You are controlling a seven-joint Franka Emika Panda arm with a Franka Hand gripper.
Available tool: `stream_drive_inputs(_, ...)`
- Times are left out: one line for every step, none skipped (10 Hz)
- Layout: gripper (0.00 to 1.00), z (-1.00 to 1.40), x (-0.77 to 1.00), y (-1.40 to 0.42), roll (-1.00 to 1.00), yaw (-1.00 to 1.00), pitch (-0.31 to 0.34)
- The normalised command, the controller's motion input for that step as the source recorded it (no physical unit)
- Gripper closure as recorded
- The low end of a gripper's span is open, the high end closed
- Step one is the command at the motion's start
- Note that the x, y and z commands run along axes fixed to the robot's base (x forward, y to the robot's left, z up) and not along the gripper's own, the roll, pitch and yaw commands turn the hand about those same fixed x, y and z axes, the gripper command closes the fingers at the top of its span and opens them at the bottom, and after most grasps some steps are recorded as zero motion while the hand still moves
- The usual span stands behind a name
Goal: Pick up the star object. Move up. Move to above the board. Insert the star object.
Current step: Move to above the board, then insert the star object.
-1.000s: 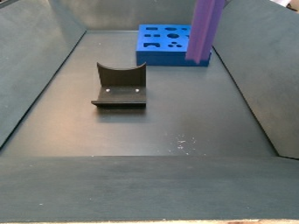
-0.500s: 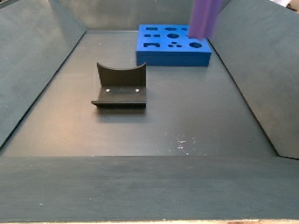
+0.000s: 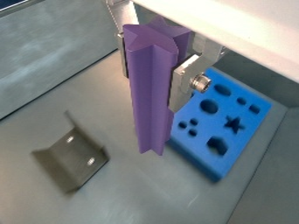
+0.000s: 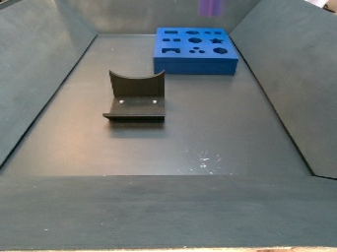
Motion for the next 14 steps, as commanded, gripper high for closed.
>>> stream_drive_inputs(1.00, 0.12, 0.25, -1.00, -0.01, 0.01, 0.120)
stream_drive_inputs(1.00, 0.12, 0.26, -1.00, 0.01, 0.01, 0.122)
stream_drive_inputs(1.00, 0.13, 0.28, -1.00, 0.01, 0.01, 0.131)
stream_drive_inputs(1.00, 0.13, 0.30, -1.00, 0.00, 0.01, 0.138)
stream_drive_inputs(1.00, 0.13, 0.31, -1.00, 0.01, 0.01, 0.136)
stream_drive_inputs(1.00, 0.14, 0.33, -1.00, 0.01, 0.01, 0.138)
stream_drive_inputs(1.00, 0.10, 0.25, -0.64, 0.03, 0.01, 0.131)
stream_drive_inputs(1.00, 0.08, 0.21, -0.49, 0.04, 0.01, 0.127)
stream_drive_inputs(1.00, 0.05, 0.14, -0.26, 0.06, 0.01, 0.109)
stream_drive_inputs(1.00, 0.04, 0.11, -0.19, 0.06, 0.01, 0.103)
stream_drive_inputs(1.00, 0.00, 0.00, 0.01, -0.02, 0.00, 0.000)
stream_drive_inputs(1.00, 0.00, 0.06, 0.00, 0.00, 0.00, 0.000)
stream_drive_inputs(1.00, 0.00, 0.09, 0.00, 0.00, -0.04, 0.004)
stream_drive_inputs(1.00, -0.01, 0.00, 0.00, -0.03, 0.00, 0.000)
